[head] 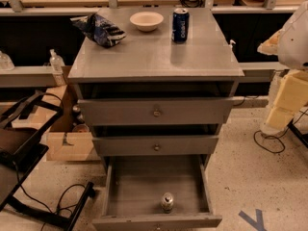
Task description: Pick 7up can from bottom drawer and place on counter
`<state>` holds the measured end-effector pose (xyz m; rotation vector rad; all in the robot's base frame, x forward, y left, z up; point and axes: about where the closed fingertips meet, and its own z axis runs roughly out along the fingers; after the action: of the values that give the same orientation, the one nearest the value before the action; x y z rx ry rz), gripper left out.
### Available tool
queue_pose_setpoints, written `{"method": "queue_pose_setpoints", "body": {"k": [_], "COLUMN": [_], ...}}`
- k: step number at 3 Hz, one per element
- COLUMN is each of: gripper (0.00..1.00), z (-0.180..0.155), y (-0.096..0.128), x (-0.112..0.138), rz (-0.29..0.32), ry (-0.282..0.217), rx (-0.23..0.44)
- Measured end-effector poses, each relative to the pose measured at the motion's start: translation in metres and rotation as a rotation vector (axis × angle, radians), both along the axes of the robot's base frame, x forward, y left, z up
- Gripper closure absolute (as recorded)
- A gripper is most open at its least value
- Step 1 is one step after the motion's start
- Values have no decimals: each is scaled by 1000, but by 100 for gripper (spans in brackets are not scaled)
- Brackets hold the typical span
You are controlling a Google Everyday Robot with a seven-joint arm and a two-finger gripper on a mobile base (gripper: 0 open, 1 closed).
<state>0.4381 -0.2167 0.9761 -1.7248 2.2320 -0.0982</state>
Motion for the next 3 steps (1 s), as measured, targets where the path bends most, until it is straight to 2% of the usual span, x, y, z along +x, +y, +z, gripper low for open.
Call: {"method": "queue_pose_setpoints", "body": {"k": [2,3], "gripper": [0,0], "z": [-4,-52], "y": [0,-4], "x": [-2,-7], "rz": [9,43], "ry": [-20,-5], "rx": [34,138]}}
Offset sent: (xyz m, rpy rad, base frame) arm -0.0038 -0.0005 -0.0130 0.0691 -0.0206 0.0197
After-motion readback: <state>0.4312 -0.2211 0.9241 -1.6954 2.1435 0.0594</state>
